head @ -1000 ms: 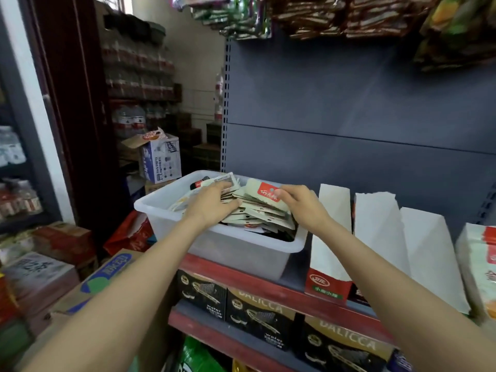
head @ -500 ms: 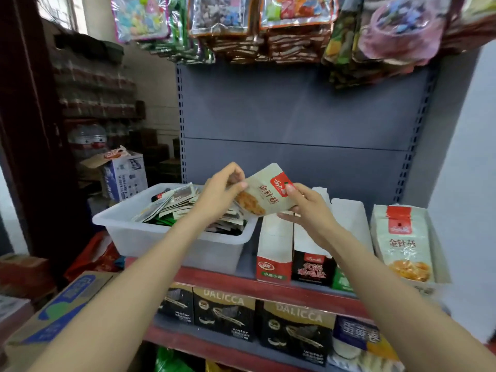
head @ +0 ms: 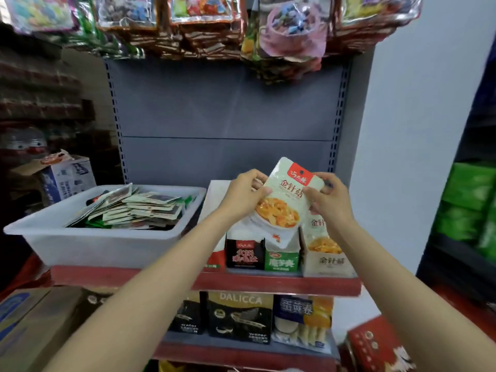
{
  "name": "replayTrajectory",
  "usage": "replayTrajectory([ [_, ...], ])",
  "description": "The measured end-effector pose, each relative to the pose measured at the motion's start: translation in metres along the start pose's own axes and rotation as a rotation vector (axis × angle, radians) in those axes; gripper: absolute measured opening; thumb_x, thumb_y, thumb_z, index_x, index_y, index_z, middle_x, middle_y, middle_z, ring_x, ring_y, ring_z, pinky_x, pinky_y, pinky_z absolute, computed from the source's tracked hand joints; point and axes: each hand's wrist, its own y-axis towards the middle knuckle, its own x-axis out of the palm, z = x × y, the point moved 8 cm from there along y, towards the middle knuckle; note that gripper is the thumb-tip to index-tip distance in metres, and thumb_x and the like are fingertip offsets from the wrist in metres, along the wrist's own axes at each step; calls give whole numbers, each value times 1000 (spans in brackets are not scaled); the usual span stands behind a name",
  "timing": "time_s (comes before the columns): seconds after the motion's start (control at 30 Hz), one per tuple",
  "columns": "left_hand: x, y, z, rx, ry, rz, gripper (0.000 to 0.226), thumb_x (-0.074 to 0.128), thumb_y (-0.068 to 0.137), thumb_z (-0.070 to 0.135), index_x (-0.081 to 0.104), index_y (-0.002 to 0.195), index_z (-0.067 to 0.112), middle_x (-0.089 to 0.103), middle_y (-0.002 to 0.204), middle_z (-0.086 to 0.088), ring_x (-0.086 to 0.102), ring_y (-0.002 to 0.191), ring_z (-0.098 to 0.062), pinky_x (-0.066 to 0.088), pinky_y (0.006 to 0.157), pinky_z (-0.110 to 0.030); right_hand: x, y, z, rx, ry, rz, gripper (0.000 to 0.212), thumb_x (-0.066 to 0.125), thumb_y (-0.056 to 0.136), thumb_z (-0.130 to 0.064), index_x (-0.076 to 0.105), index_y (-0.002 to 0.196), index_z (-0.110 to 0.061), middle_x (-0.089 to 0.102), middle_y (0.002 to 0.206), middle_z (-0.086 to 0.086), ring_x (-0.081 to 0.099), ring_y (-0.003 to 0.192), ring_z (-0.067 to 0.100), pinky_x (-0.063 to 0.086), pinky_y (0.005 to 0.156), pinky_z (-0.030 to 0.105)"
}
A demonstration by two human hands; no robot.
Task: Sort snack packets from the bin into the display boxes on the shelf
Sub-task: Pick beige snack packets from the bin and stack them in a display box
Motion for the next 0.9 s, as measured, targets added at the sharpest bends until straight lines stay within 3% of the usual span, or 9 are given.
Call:
replayTrajectory([
  [0.1, 34, 4, 9, -29, -75, -34, 7, 61, 91, 15, 55, 93, 18, 59, 83, 6, 57, 75, -6, 41, 60, -20, -28, 8, -7, -58, -61, 84, 30, 61, 88, -6, 51, 114, -19, 63, 101, 0, 64, 79, 8, 51, 50, 21],
  [0.17, 52, 8, 12, -52, -113, -9, 8, 60, 91, 16, 52, 93, 18, 60, 89, 3, 56, 75, -8, 39, 56, -19, -38, 14, -7, -71, -112, 70, 46, 64, 86, -6, 43, 125, -20, 60, 101, -2, 61, 80, 6, 49, 52, 15],
  [0.23, 68, 11, 14, -73, -131, 21, 9, 59, 92, 16, 50, 95, 16, 58, 89, 4, 54, 75, -8, 42, 56, -20, -45, 20, -2, -68, -232, 28, 61, 68, 82, -3, 37, 131, -21, 59, 108, -1, 61, 89, 12, 50, 60, 17],
  [0.4, 95, 17, 8, -122, -117, 26, 13, 65, 87, 13, 52, 92, 11, 56, 86, 4, 58, 86, -18, 55, 78, -37, -62, 22, 6, -151, -505, -21, 71, 68, 78, 4, 33, 135, -19, 49, 109, -6, 54, 95, 14, 45, 62, 14],
  [0.5, 101, 21, 4, -87, 9, 29, 16, 71, 82, 17, 58, 86, 10, 60, 96, -1, 58, 85, -17, 47, 67, -21, -68, 23, 13, -198, -587, -38, 77, 70, 76, 4, 31, 137, -22, 50, 112, -5, 55, 101, 16, 47, 68, 16],
  [0.6, 100, 20, 0, -56, 108, 64, 16, 73, 81, 19, 62, 85, 8, 55, 108, -2, 52, 85, -13, 33, 60, -11, -67, 21, 22, -209, -646, -76, 85, 71, 76, 2, 26, 143, -25, 51, 129, 2, 53, 113, 18, 54, 82, 30],
  [0.67, 104, 20, -2, -39, 161, 59, 23, 75, 78, 20, 59, 92, 12, 55, 111, -1, 49, 89, -12, 37, 65, -15, -67, 21, 26, -212, -694, -93, 92, 73, 74, 1, 23, 146, -26, 48, 132, 5, 51, 117, 20, 51, 91, 35],
  [0.77, 108, 19, -2, -7, 212, 40, 56, 79, 73, 19, 43, 116, 21, 51, 116, -1, 50, 101, -16, 49, 82, -31, -64, 19, 30, -216, -844, -142, 91, 75, 72, -2, 25, 146, -21, 42, 128, 8, 45, 118, 20, 38, 93, 23],
  [0.9, 114, 14, 6, 107, 421, -3, 81, 80, 73, 23, 32, 139, 23, 41, 130, -4, 42, 118, -20, 40, 94, -33, -60, 16, 36, -150, -913, -180, 79, 76, 71, -4, 38, 139, -18, 31, 131, 6, 31, 126, 19, 33, 97, 20],
])
